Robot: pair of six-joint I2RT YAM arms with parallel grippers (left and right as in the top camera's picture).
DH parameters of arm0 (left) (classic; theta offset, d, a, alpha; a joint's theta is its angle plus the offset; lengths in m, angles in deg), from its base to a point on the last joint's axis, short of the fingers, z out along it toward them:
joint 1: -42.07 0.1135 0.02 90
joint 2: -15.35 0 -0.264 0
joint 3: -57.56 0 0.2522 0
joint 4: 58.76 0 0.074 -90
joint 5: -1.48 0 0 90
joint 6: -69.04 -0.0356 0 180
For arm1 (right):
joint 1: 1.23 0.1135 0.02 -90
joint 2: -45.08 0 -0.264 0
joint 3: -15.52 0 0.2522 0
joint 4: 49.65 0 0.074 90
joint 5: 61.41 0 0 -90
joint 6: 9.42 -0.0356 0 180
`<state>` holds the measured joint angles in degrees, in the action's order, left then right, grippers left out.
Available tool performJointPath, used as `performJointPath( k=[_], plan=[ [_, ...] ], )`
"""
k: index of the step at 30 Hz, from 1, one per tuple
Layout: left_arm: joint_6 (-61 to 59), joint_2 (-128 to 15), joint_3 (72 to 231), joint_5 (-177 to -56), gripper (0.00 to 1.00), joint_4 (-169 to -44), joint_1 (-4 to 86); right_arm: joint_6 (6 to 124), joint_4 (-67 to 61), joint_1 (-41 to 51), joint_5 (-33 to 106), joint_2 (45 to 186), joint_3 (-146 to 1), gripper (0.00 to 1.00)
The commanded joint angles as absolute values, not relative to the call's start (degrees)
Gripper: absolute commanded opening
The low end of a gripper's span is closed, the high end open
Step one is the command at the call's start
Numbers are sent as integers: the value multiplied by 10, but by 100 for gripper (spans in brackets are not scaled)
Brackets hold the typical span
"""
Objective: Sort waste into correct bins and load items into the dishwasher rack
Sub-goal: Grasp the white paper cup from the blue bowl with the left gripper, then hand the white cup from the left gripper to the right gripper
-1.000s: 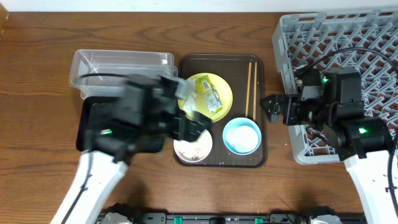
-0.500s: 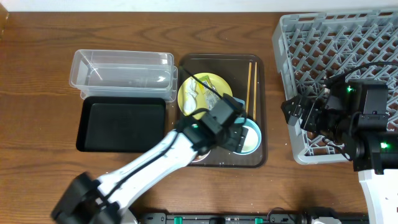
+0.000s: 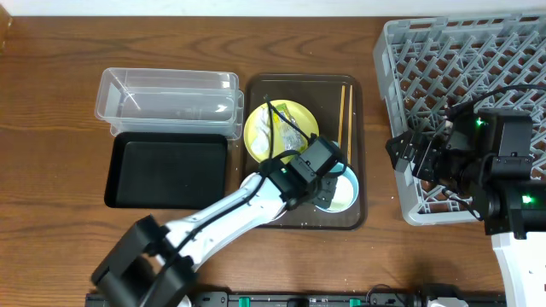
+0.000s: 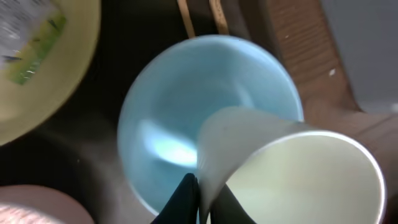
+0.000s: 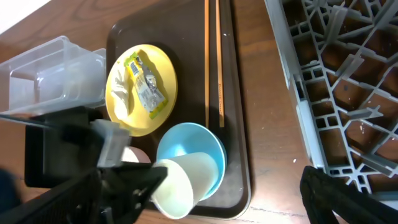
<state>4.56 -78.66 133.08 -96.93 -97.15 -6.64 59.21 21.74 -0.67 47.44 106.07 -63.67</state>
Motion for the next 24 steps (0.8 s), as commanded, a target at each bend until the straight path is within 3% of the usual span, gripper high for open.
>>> performJointPath(
  k=[1,4,13,21,24],
  plan=[
    [47,-722,1347,-974,8,-986,-37,631,213,-12,490,1058,-647,99],
    [46,-673,1347,-1078,6,-993,21,698,192,-12,563,1058,-646,99],
    [-6,-623,1347,-1645,6,-964,251,816,92,19,858,1070,-646,98],
    [-6,-623,1347,-1750,6,-962,277,820,-15,138,927,1104,-646,95],
    [-6,-623,1347,-1751,6,-961,277,819,-18,166,913,1114,-646,86]
  ],
)
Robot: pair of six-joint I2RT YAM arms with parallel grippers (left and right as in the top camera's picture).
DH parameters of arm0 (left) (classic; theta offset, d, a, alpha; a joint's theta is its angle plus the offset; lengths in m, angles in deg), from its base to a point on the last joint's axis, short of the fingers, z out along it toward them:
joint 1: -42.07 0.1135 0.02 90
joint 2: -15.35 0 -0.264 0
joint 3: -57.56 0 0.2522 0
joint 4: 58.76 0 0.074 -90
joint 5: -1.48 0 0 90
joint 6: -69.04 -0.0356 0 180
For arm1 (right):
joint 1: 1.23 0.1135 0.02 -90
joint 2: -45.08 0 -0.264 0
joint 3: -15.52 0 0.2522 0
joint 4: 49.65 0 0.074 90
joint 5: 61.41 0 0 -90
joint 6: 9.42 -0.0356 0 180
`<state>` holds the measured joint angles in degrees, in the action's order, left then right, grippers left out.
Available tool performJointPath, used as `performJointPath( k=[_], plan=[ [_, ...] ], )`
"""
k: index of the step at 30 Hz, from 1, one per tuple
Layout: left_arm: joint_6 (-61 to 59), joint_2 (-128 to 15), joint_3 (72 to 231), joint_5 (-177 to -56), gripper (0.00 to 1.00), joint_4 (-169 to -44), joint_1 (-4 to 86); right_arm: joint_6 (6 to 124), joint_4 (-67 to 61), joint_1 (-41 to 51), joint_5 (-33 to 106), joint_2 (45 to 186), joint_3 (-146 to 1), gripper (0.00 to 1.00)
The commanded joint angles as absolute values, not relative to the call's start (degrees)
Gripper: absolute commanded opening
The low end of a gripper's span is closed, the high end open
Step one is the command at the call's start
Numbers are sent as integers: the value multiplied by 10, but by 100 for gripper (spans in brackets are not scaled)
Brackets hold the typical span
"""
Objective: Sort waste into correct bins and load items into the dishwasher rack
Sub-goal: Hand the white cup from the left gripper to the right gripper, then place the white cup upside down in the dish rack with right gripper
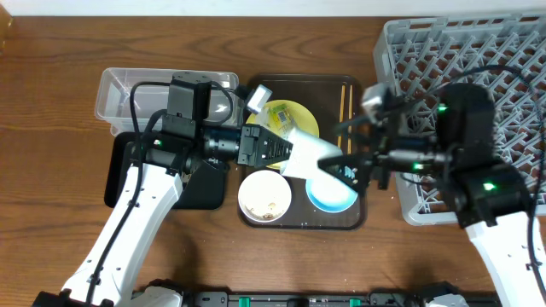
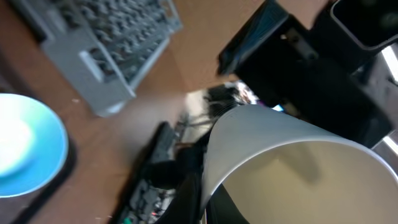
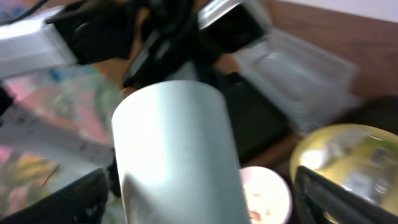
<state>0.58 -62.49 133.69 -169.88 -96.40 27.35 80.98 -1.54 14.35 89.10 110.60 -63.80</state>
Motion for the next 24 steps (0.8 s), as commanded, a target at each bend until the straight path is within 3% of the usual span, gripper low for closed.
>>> performJointPath(
  k=[1,5,6,8,12,19,22,23,24],
  plan=[
    [-6,-623,1347,-1751,6,-960,277,819,-17,170,903,1116,-646,84],
    [-6,-623,1347,-1751,7,-959,277,814,-13,175,886,1121,-646,71],
    [-6,-623,1347,-1751,6,-959,277,814,-13,175,887,1121,-646,72],
    [-6,-623,1347,-1751,6,-951,277,815,-9,176,891,1121,-646,85],
    [-5,-623,1347,-1751,7,-935,277,816,3,176,890,1121,-646,85],
    [-5,-623,1347,-1751,7,-929,277,815,-5,175,890,1121,-646,65],
    [-5,-623,1347,-1749,17,-929,277,815,-5,173,889,1120,-646,61],
    [-5,-623,1347,-1749,32,-929,277,815,-4,168,887,1119,-646,60],
    [-5,-623,1347,-1749,40,-929,277,815,-3,159,883,1117,-646,59]
  ],
)
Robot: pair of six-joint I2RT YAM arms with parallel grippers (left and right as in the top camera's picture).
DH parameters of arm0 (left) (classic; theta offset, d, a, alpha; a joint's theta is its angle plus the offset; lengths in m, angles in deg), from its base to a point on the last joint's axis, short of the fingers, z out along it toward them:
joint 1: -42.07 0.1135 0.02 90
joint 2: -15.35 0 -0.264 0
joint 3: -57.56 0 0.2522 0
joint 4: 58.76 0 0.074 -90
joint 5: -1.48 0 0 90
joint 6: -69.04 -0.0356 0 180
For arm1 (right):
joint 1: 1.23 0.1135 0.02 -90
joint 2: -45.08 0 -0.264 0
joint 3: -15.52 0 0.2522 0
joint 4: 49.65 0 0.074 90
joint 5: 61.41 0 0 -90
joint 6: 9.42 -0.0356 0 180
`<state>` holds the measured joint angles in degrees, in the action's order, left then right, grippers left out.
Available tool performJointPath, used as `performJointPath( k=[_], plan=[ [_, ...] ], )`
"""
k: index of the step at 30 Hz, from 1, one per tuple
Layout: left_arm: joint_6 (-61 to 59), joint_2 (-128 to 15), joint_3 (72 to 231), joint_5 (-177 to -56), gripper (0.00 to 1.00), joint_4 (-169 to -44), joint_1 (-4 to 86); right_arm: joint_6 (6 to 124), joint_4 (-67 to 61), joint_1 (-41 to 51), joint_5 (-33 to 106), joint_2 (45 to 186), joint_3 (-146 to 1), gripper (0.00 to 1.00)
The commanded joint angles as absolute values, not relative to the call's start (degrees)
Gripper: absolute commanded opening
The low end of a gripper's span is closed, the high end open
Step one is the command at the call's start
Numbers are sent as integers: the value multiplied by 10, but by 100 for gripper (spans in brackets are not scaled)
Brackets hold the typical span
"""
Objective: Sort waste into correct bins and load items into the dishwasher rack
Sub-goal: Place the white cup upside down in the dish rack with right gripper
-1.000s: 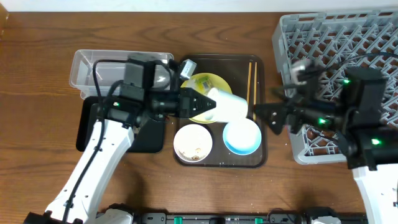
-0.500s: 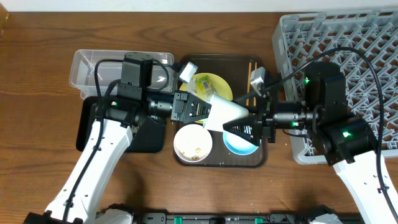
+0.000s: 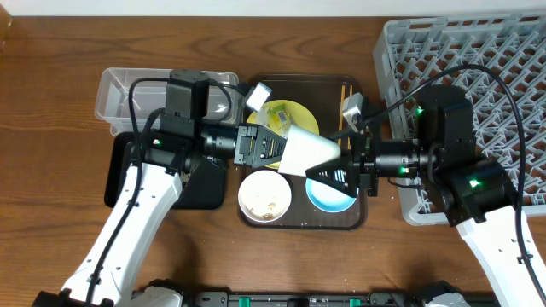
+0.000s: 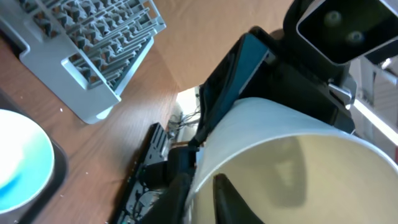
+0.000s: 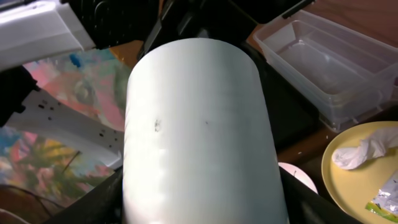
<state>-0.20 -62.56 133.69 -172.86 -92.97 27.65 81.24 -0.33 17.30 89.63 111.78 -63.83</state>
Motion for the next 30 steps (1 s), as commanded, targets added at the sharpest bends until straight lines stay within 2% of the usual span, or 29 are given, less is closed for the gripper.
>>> performJointPath(
  k=[1,4,8,12,15,17,24,30],
  plan=[
    [-5,-623,1347,-1749,43,-929,277,815,0,149,879,1115,-646,59],
    [-5,-623,1347,-1749,55,-929,277,798,13,103,854,1099,-646,56],
    [-5,-623,1347,-1749,58,-929,277,723,48,-3,742,1068,-646,48],
    [-6,-623,1347,-1748,60,-929,277,671,128,-97,526,1058,-646,47],
    [-6,-623,1347,-1748,61,-929,277,639,198,-136,381,1069,-646,47],
    [-6,-623,1347,-1748,61,-929,277,629,228,-144,337,1085,-646,47],
    [-6,-623,1347,-1733,61,-930,276,628,277,-143,325,1182,-646,48],
    [-5,-623,1346,-1734,61,-930,276,619,267,-139,339,1262,-646,51]
  ],
)
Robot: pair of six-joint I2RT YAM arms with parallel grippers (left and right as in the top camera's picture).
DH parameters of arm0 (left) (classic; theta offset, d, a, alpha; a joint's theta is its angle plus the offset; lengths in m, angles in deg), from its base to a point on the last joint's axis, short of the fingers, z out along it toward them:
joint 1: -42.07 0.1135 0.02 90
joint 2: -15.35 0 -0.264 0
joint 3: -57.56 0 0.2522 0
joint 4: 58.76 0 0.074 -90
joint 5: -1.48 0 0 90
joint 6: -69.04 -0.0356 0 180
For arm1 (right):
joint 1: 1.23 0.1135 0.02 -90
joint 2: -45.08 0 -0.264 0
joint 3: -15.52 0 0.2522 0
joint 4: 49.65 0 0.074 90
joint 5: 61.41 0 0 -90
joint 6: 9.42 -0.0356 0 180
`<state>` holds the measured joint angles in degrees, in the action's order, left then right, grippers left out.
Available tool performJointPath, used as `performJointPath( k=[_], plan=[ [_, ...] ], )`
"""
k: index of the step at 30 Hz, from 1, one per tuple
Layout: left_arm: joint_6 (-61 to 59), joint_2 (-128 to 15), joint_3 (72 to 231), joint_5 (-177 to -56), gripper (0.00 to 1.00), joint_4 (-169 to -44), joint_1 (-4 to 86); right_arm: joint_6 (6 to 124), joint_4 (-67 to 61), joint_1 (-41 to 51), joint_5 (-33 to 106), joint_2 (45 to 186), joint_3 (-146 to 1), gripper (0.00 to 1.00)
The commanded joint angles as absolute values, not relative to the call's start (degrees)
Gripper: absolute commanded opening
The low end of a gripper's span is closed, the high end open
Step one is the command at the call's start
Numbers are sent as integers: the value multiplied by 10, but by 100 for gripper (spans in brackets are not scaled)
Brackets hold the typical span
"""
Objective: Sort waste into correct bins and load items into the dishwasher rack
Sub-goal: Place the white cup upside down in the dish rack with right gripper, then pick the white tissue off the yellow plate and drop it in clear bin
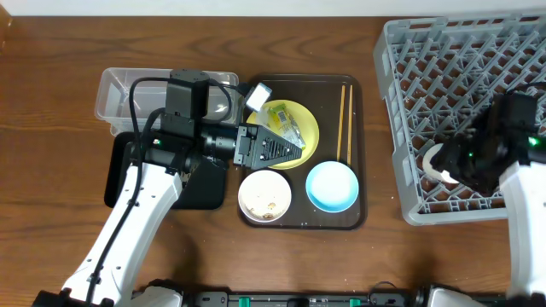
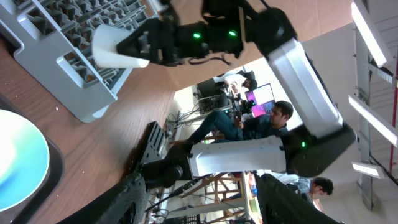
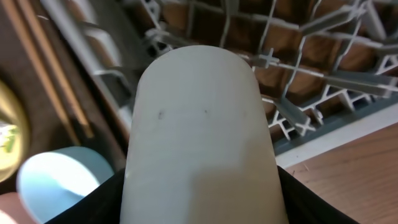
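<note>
A white paper cup (image 3: 199,137) fills the right wrist view, with my right gripper (image 3: 199,193) shut on it. From overhead the cup (image 1: 432,162) hangs at the front left part of the grey dishwasher rack (image 1: 478,51), held by the right gripper (image 1: 444,164). My left gripper (image 1: 294,149) points right over the brown tray (image 1: 358,217), open and empty. Its dark fingers (image 2: 134,193) frame the left wrist view, where the cup (image 2: 118,46) shows far off against the rack (image 2: 56,56).
On the tray lie a yellow plate (image 1: 303,124) with wrappers, a pair of chopsticks (image 1: 344,119), a blue bowl (image 1: 331,186) and a soiled pale bowl (image 1: 264,196). A clear tub (image 1: 162,98) and a black bin (image 1: 153,179) stand to its left.
Both grippers were on the cup above the tray. Now the left gripper is open and empty in the same place, and the right gripper holds the cup over the rack's front left.
My left gripper was shut on the cup's rim inside the blue bowl while the right arm stayed at the rack. Then the left held the cup sideways above the tray with the right gripper close by. Both then held it, and now the right alone has it at the rack.
</note>
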<state>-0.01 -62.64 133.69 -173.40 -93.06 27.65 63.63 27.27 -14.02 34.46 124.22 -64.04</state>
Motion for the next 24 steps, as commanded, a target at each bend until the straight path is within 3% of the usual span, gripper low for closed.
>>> performJointPath(
  k=[1,2,6,8,10,12,13,16,24],
  plan=[
    [-6,-623,1346,-1734,61,-930,276,616,260,-139,343,1271,-646,50],
    [-6,-623,1346,-1733,61,-930,276,612,252,-139,347,1279,-646,53],
    [-6,-623,1346,-1733,61,-930,276,609,246,-140,363,1291,-647,82],
    [-6,-623,1346,-1730,61,-930,276,609,252,-140,378,1287,-656,91],
    [-6,-623,1346,-1712,65,-930,275,609,269,-139,404,1280,-670,93],
    [-14,-623,1346,-1718,92,-919,275,625,283,-139,438,1268,-689,95],
    [-17,-623,1346,-1727,94,-903,275,635,288,-139,454,1262,-699,96],
    [-16,-623,1346,-1725,94,-873,279,667,292,-139,510,1229,-722,96],
    [50,-623,1347,-1481,91,-880,276,687,260,-139,548,1127,-724,99]
  ],
)
